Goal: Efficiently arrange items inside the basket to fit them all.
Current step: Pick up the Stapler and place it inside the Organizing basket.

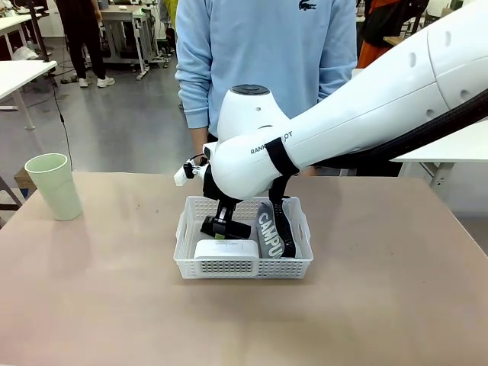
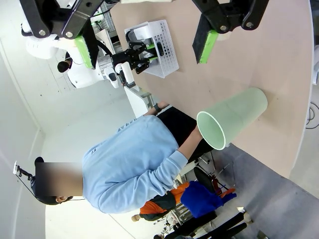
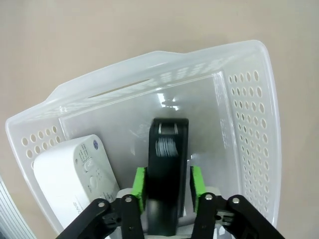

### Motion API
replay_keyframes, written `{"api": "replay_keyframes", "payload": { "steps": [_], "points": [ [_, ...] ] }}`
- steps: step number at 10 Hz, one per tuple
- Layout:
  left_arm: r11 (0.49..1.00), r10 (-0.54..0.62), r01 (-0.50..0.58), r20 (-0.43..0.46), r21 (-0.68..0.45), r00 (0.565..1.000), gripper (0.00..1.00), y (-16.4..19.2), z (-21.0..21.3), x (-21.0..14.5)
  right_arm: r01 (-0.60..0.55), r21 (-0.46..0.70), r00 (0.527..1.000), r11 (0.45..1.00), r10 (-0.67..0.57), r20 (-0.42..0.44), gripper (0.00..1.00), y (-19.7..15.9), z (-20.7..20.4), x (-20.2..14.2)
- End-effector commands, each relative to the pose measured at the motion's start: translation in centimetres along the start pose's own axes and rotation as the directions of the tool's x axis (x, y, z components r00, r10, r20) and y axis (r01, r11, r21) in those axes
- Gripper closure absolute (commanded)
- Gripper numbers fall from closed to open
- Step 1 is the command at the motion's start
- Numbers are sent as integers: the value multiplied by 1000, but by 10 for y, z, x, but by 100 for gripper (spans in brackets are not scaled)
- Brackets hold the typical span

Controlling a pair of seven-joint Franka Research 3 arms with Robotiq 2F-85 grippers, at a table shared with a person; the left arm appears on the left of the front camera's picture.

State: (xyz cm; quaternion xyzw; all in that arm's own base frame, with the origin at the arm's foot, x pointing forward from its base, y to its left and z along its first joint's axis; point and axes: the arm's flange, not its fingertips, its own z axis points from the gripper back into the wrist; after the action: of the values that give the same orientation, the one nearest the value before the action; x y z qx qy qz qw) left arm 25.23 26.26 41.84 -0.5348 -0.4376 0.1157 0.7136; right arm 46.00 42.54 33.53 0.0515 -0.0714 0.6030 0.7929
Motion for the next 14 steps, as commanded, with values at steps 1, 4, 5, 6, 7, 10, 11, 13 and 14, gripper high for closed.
{"api": "replay_keyframes", "payload": {
  "steps": [1, 4, 5, 6, 7, 10, 11, 13, 14],
  "points": [
    [1000, -21, 22, 3, -12, 1000, 0, -2, 2, -2, 19, -9, 1000, 1000, -19, 0, 0, -2, 0, -1],
    [1000, -21, 22, 3, -12, 1000, 0, -2, 2, -2, 30, -19, 999, 999, -30, 10, 0, 0, 1, -5],
    [1000, -21, 22, 3, -12, 1000, 0, -2, 2, -2, 33, -21, 999, 999, -33, 13, 0, 0, 1, -6],
    [1000, -21, 22, 3, -12, 1000, 0, -2, 2, -2, 35, -22, 999, 999, -35, 15, 0, 1, 1, -6],
    [1000, -21, 22, 3, -12, 1000, 0, -2, 2, -2, 37, -19, 999, 999, -37, 18, 0, 0, 1, -7],
    [1000, -21, 22, 3, -12, 1000, 0, -2, 2, -2, 59, 71, 994, 996, -65, 83, 0, -13, 18, -25],
    [1000, -21, 22, 3, -12, 1000, 0, -2, 2, -2, 61, 70, 983, 996, -72, 166, 0, -18, 44, -46],
    [1000, -21, 22, 3, -12, 1000, 0, -2, 2, -2, 134, 86, 906, 987, -157, 394, 0, -10, 119, -108],
    [1000, -21, 22, 3, -12, 1000, 0, -2, 2, -2, 206, 156, 837, 966, -256, 484, 0, -9, 141, -143]
  ]
}}
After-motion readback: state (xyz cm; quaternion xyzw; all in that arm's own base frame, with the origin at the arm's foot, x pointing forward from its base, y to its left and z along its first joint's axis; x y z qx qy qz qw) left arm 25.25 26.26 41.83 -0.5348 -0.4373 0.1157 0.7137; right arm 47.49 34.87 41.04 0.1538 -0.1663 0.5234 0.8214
